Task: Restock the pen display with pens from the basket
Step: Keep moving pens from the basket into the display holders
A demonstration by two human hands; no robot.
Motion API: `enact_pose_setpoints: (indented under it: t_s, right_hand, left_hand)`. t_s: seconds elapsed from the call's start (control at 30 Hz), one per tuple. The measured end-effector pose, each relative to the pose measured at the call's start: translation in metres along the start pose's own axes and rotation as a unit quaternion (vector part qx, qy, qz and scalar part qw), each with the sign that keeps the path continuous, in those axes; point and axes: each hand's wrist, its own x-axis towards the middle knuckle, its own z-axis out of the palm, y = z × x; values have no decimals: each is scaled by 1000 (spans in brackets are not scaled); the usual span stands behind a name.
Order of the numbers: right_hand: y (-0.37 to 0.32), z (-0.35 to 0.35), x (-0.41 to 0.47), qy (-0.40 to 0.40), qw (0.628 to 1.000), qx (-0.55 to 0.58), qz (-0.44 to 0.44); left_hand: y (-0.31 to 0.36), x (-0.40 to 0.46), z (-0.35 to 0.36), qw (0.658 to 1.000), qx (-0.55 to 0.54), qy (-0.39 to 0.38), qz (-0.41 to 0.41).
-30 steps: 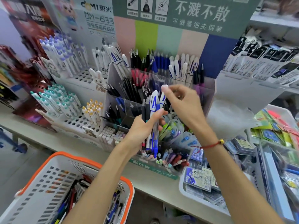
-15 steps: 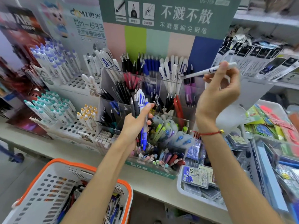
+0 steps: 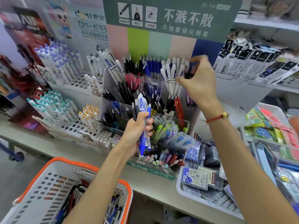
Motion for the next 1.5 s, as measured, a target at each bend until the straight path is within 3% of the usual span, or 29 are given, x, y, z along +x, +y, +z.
enact_pose_setpoints:
  t_s: [0.07,0.2,0.3,0.43,0.5,0.6,0.7,0.8,0.9,1.03,1.27,1.4,1.5]
  right_hand:
    - [-7,0,-21,38,998,40,-17]
    - [-17,16,-60,-218,972,75,42]
    - [-14,28,-67,-240,956,141,95]
    - [-17,32,-73,-282,904,277,164]
    - [-18,32,-73,-234,906,312,165]
    - [-15,29,-66,-45,926,339,157]
    - [-18,23,-53,131,923,354,76]
    - [-23,25,-39,221,932,287,-27]
    - [-27,32,-25,219,952,182,-112]
    - [-30,40,-2,126,980,28,-153]
    - [-41,45,21,13,974,-158,-162]
    - [-47,45,19,27,965,-206,-161]
    - [-55,46,-12,50,976,-107,-183]
  left_hand:
    - [0,0,-2,1000,7,0,5]
    - [1,-1,-4,999,42,10,13]
    - [2,-6,-4,998,61,14,28]
    - [6,-15,-6,995,76,33,53]
    - [9,-15,-11,995,67,42,61]
    - [16,-13,-22,994,60,64,66]
    - [18,-11,-30,996,40,72,37]
    - [18,-9,-28,996,40,75,24]
    - [15,-4,-24,995,48,84,27]
    - [10,1,-24,997,30,72,28]
    - [14,-2,-23,998,0,61,32]
    - [18,-5,-24,998,0,56,40]
    - [19,-7,-22,998,9,46,47]
